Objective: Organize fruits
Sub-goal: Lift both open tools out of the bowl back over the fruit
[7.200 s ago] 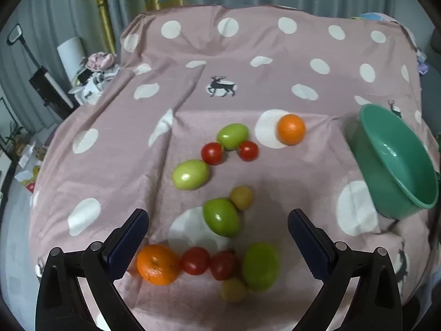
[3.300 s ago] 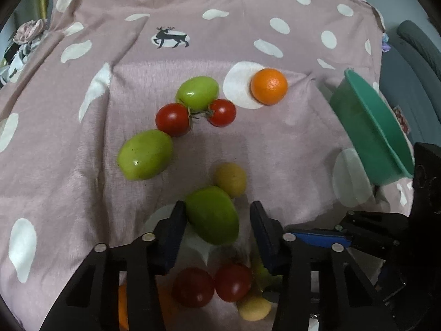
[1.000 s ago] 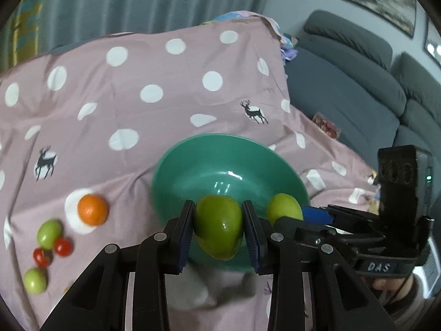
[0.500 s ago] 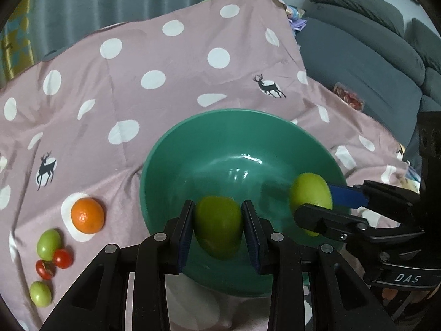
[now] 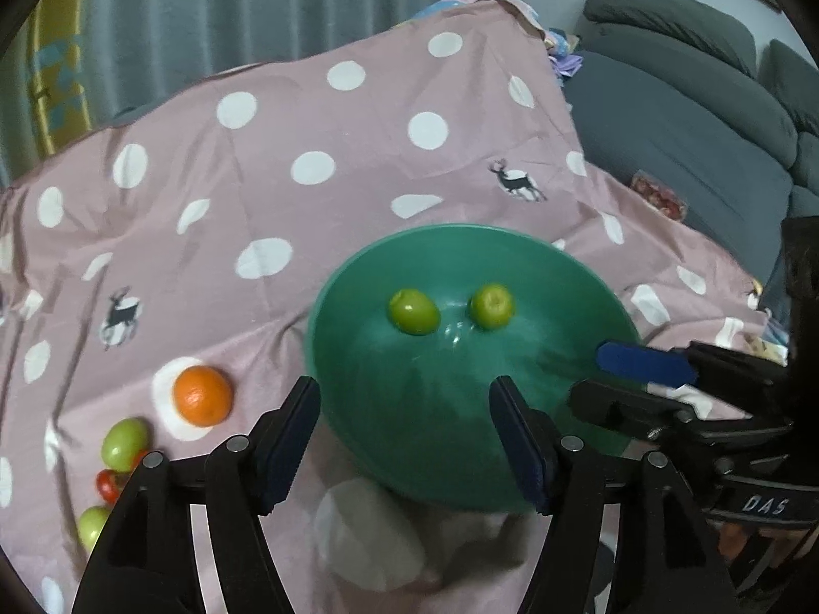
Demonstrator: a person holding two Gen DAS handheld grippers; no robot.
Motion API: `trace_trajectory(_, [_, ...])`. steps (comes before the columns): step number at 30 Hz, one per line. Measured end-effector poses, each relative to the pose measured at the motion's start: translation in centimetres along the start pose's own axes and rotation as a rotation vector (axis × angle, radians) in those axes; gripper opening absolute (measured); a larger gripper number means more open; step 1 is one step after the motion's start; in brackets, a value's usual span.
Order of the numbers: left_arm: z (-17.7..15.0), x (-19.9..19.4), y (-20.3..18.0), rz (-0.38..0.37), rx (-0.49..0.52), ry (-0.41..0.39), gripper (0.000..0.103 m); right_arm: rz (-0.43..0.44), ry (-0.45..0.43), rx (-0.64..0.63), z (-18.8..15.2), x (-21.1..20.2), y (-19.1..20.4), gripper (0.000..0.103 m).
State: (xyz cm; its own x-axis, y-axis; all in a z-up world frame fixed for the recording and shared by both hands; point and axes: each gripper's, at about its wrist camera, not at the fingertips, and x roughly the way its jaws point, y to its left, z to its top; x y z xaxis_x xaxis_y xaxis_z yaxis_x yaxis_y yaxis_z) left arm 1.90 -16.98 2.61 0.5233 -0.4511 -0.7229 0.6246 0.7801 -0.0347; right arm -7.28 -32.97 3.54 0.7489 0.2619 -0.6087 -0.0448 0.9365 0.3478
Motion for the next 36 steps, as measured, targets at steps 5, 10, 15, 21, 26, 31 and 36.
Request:
trace_trajectory(5, [-1.4,-1.7,0.6,0.048,-0.009,-0.006,0.075,0.004,-0.020,0.002,-0.1,-1.1,0.5,0.061])
trace_trajectory(10, [-2.6,-3.7,1.7,0.058,-0.039,-0.019,0.077,0.023,-0.021,-0.012,-0.3,-1.7,1.6,0.068])
trace_trajectory(15, [-4.2,-6.1,3.4,0.102,-0.051,-0.027,0.077,0.059,-0.010,-0.055,-0.4,-2.2,3.5,0.069])
trace_trajectory(21, [-6.7,-9.5,7.5,0.162,-0.114,-0.041,0.078,0.125,0.016,-0.102,-0.6,-2.2,6.2,0.075])
trace_trajectory(26, [-9.7,-12.3,11.4,0.238,-0.197,-0.043,0.085,0.184,0.040,-0.144,-1.0,-1.8,8.4,0.078])
trace_trajectory(31, [-12.9,-13.8,14.1,0.270,-0.276,-0.017,0.085,0.235,0.081,-0.191,-1.8,-0.8,10.5,0.082])
trace_trajectory(36, [-15.1,-14.0,14.9,0.283,-0.285,0.006,0.085,0.260,0.121,-0.218,-2.5,0.4,11.8,0.082])
